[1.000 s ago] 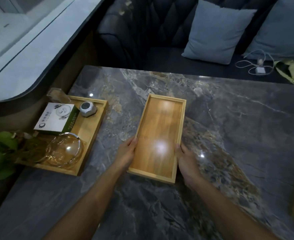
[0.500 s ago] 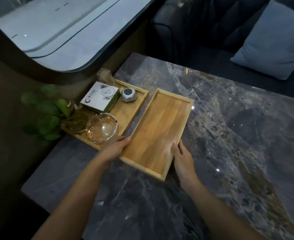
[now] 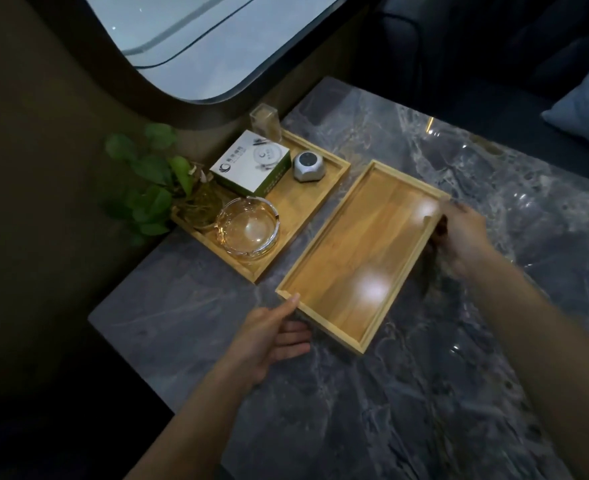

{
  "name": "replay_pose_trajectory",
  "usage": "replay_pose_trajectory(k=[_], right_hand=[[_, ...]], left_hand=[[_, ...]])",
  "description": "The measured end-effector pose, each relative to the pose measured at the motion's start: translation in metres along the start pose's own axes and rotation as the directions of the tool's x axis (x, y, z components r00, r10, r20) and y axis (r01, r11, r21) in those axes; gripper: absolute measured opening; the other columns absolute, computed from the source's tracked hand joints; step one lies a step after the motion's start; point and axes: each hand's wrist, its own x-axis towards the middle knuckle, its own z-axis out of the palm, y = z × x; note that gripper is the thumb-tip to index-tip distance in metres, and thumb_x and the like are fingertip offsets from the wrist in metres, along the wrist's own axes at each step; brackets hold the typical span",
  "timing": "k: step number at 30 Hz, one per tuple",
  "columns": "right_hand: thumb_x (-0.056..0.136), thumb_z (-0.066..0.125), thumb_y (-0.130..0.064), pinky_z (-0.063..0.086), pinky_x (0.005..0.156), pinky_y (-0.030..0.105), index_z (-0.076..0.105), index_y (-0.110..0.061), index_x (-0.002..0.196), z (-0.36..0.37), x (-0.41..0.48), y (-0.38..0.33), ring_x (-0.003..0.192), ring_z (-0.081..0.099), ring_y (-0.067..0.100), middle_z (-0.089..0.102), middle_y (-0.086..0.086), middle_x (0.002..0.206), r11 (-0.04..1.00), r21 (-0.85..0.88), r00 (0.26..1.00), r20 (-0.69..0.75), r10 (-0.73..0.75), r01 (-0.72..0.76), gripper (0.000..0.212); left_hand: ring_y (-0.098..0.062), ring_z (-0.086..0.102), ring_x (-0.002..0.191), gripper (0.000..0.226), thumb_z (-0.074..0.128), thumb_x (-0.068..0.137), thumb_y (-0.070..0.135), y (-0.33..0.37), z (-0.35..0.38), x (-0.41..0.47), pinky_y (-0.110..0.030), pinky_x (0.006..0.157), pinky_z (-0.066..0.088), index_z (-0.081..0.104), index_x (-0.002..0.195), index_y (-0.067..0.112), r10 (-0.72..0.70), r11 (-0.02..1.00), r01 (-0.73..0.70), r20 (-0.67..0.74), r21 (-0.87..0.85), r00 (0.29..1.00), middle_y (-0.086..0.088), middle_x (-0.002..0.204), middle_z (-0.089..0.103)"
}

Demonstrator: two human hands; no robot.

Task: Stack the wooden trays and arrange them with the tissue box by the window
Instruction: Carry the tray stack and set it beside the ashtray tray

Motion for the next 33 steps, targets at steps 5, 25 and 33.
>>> replay_pose_trajectory(k=[5, 25, 33], right_hand=[[0.087, 0.059, -0.02, 0.049, 0.037, 0.018, 0.066, -0.019, 0.085, -0.007, 0.007, -0.011, 0.055, 0.061, 0.01, 0.064, 0.001, 0.072, 0.999, 0.021, 0.999, 0.025, 0.026, -0.026, 0.007], [0.091, 0.057, -0.018, 0.057, 0.071, 0.041, 0.058, -0.01, 0.119, 0.022, 0.014, -0.012, 0.095, 0.064, 0.026, 0.065, 0.008, 0.105, 0.999, -0.029, 0.995, 0.094, 0.031, -0.029, 0.03], [0.091, 0.057, -0.02, 0.056, 0.081, 0.047, 0.056, -0.007, 0.122, 0.022, 0.013, -0.012, 0.101, 0.063, 0.028, 0.063, 0.013, 0.113, 0.999, -0.043, 0.995, 0.099, 0.029, -0.025, 0.034]], left_hand=[[-0.013, 0.072, 0.068, 0.039, 0.072, 0.077, 0.026, -0.008, 0.012, 0.007, -0.021, 0.052, 0.056, 0.057, 0.105, 0.004, 0.072, 0.997, -0.074, -0.053, -0.034, 0.996, -0.01, 0.09, 0.073], [-0.018, 0.073, 0.067, 0.017, 0.072, 0.076, 0.014, 0.011, -0.02, 0.023, -0.022, 0.053, 0.059, 0.065, 0.083, 0.0, 0.163, 0.971, -0.186, -0.154, -0.148, 0.975, -0.006, 0.066, 0.076], [-0.019, 0.073, 0.072, 0.012, 0.073, 0.072, 0.006, 0.01, -0.019, 0.024, -0.02, 0.056, 0.059, 0.067, 0.081, 0.0, 0.158, 0.973, -0.179, -0.142, -0.147, 0.977, -0.008, 0.074, 0.076]])
